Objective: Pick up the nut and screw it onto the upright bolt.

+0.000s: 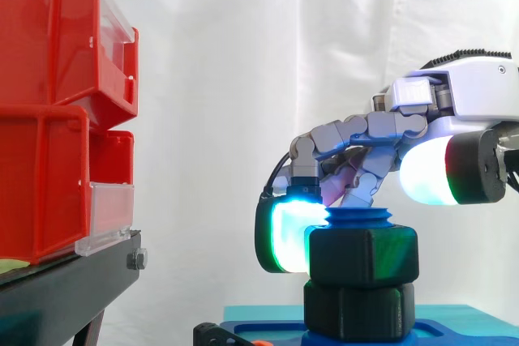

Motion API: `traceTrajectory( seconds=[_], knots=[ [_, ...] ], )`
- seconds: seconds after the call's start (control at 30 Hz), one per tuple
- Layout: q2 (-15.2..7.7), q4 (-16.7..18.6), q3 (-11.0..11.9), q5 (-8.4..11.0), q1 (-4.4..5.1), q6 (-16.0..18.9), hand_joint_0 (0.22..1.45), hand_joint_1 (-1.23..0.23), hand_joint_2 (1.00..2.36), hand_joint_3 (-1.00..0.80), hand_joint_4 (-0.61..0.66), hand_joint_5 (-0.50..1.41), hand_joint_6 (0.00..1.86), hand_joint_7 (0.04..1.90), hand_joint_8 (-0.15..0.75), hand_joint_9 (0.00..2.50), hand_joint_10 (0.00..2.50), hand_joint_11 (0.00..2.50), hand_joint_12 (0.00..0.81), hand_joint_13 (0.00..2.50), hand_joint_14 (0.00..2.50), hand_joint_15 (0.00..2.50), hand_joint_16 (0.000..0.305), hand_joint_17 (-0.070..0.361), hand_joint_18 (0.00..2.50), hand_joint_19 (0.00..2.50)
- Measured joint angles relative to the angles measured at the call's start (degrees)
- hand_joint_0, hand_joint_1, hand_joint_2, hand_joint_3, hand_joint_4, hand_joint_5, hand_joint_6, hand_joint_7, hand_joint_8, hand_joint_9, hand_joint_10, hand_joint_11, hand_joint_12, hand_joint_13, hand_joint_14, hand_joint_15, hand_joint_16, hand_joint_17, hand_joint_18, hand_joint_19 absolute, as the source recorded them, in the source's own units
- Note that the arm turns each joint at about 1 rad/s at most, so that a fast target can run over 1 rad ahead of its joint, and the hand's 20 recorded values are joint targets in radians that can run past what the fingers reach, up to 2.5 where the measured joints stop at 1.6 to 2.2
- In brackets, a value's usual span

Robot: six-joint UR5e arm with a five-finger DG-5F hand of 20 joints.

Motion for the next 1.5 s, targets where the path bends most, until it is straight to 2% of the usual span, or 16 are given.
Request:
traceTrajectory(
  seconds=[0.27, 0.37, 0.4, 0.47, 0.5, 0.57, 0.67, 0.83, 1.1, 1.27, 1.5],
  knots=[
    [0.01, 0.13, 0.01, -0.14, -0.55, 0.01, 0.54, -0.24, 1.0, -0.5, 0.12, 0.0, 0.7, 1.15, 0.261, 1.14, 0.0, 0.0, 0.144, 0.75, 0.0, 0.0, 0.004, 0.008, 0.33, 0.0],
    [0.03, 0.21, 0.01, -0.28, -0.83, 0.03, 0.55, -0.24, 1.0, -0.5, 0.11, 0.01, 0.7, 1.15, 0.261, 1.18, 0.0, 0.0, 0.142, 0.77, 0.0, 0.0, 0.003, 0.007, 0.34, 0.0],
    [0.01, 0.22, 0.01, -0.31, -0.92, 0.03, 0.55, -0.24, 1.0, -0.5, 0.12, 0.01, 0.69, 1.16, 0.26, 1.18, 0.0, 0.0, 0.142, 0.77, 0.0, 0.0, 0.003, 0.007, 0.34, 0.0],
    [0.03, 0.26, 0.02, -0.36, -1.06, 0.03, 0.54, -0.23, 1.0, -0.5, 0.19, 0.01, 0.53, 1.48, 0.271, 1.11, 0.0, 0.0, 0.158, 0.73, 0.0, 0.0, 0.004, 0.01, 0.32, 0.0],
    [0.05, 0.28, 0.04, -0.46, -1.16, 0.03, 0.54, -0.23, 1.0, -0.5, 0.19, 0.01, 0.5, 1.51, 0.269, 1.1, 0.0, 0.0, 0.158, 0.72, 0.0, 0.0, 0.005, 0.011, 0.31, 0.0],
    [0.04, 0.27, 0.2, -0.74, -1.3, 0.03, 0.54, -0.23, 1.0, -0.5, 0.19, -0.02, 0.5, 1.37, 0.267, 1.05, 0.0, 0.0, 0.17, 0.71, 0.0, 0.0, 0.007, 0.015, 0.29, 0.0],
    [0.06, 0.13, 1.0, -1.4, -1.59, 0.04, 0.52, -0.22, 1.0, -0.5, 0.27, -0.07, 0.5, 1.02, 0.272, 0.96, 0.0, 0.0, 0.198, 0.65, 0.0, 0.0, 0.01, 0.023, 0.24, 0.0],
    [0.08, -0.14, 2.56, -2.36, -1.99, 0.1, 0.51, -0.21, 1.0, -0.5, 0.23, -0.12, 0.5, 0.78, 0.25, 0.87, 0.0, 0.0, 0.211, 0.6, 0.0, 0.0, 0.014, 0.03, 0.2, 0.0],
    [0.05, 0.67, 3.33, -2.69, -1.69, 0.05, 0.49, -0.17, 1.0, -0.5, 0.19, -0.16, 0.5, 0.62, 0.218, 0.67, 0.0, 0.0, 0.254, 0.42, 0.0, 0.0, 0.023, 0.051, 0.02, 0.0],
    [0.02, 0.99, 3.33, -2.55, -0.91, 0.05, 0.47, -0.12, 1.0, -0.5, 0.15, -0.19, 0.5, 0.55, 0.199, 0.48, 0.0, 0.0, 0.291, 0.21, 0.0, 0.0, 0.03, 0.068, 0.0, 0.0],
    [0.01, 0.92, 2.92, -2.33, 0.22, 0.06, 0.47, -0.1, 1.0, -0.5, 0.14, -0.21, 0.5, 0.54, 0.194, 0.34, 0.0, 0.0, 0.305, 0.11, 0.0, 0.0, 0.035, 0.078, 0.0, 0.0]
  ],
)
